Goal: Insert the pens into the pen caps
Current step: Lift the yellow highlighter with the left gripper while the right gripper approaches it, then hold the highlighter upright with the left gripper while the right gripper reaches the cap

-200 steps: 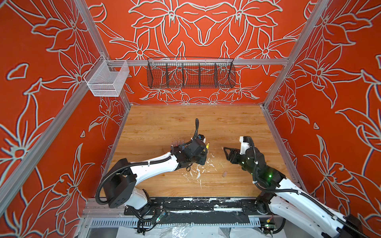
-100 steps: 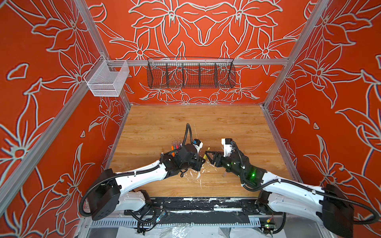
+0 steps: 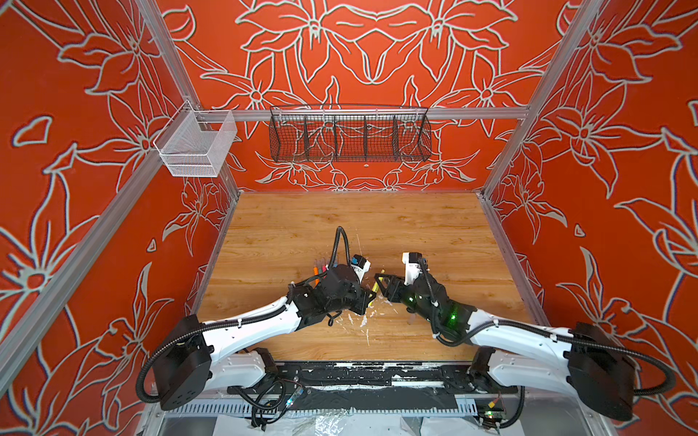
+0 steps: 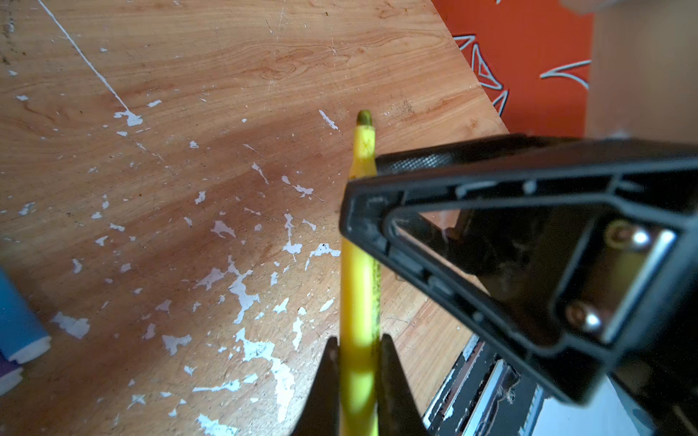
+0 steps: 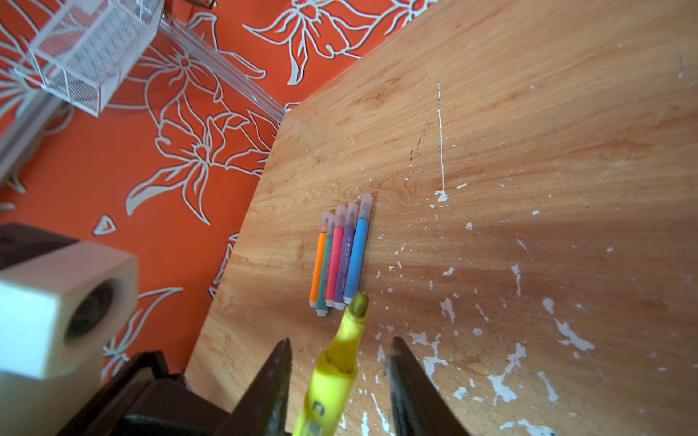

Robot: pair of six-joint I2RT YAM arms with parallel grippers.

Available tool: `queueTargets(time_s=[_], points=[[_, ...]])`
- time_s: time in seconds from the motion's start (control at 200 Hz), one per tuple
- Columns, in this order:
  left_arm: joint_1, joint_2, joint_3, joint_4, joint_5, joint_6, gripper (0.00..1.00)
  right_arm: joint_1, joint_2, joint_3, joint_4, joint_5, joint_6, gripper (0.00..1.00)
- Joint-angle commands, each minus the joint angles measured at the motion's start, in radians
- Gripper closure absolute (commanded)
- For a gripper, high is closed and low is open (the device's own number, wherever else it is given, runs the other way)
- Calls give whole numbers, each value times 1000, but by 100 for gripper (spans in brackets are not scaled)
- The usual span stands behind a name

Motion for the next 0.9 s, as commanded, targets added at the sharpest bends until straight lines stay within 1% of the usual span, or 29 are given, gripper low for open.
queueTargets(time_s=[0.0, 0.04, 0.135, 0.22, 0.3, 0.385, 0.585, 0.741, 0.891], points=[[-4, -18, 2, 18, 37, 16, 100, 7, 23, 43, 12, 41, 11, 62], [-4, -20, -1, 18, 43, 19, 100, 6, 35, 47, 11, 43, 18, 65], [-4, -25, -5, 18, 45, 19, 100, 7, 57, 46, 37, 35, 37, 74], [-4, -27, -3, 14, 43, 22, 100, 11, 62, 43, 53, 39, 49, 85], [-4, -25, 2, 1, 26, 24, 89, 13, 55, 43, 50, 37, 60, 95], [-4, -18, 14, -3, 18, 30, 81, 26, 41, 33, 56, 42, 71, 100], [-4, 26, 41, 28, 36, 40, 69, 59, 13, -17, 111, 81, 105, 100], [-4, 52, 52, 44, 47, 44, 69, 69, -3, -20, 107, 108, 106, 100], [-4, 80, 52, 64, 45, 47, 69, 76, -2, -38, 154, 110, 117, 100]])
